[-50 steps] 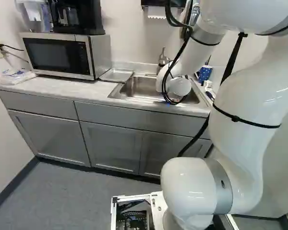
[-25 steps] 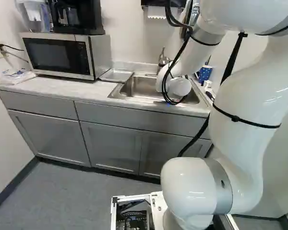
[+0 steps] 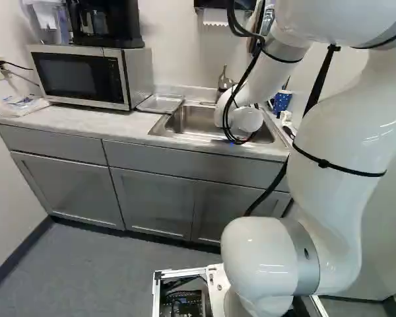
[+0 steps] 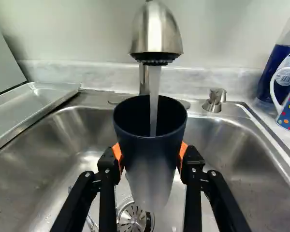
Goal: Rinse the cup and place it in the tray
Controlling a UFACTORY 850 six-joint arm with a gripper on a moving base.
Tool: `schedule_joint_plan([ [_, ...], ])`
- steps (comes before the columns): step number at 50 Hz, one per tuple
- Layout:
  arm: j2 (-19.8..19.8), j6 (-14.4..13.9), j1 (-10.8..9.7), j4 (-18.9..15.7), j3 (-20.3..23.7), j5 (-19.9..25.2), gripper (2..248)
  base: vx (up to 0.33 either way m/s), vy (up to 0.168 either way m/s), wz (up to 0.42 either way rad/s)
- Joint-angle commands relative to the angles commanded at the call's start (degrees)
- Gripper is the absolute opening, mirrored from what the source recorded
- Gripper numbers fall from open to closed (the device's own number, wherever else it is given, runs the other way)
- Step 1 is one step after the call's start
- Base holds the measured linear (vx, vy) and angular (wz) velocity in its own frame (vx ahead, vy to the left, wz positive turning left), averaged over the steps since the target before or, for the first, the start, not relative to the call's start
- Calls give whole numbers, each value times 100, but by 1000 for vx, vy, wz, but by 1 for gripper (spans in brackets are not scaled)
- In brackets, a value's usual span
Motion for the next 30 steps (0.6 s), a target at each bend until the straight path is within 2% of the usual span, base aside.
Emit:
schedule_joint_plan([
  [30, 0, 0, 0, 0, 0, 0, 125, 0, 0, 0],
])
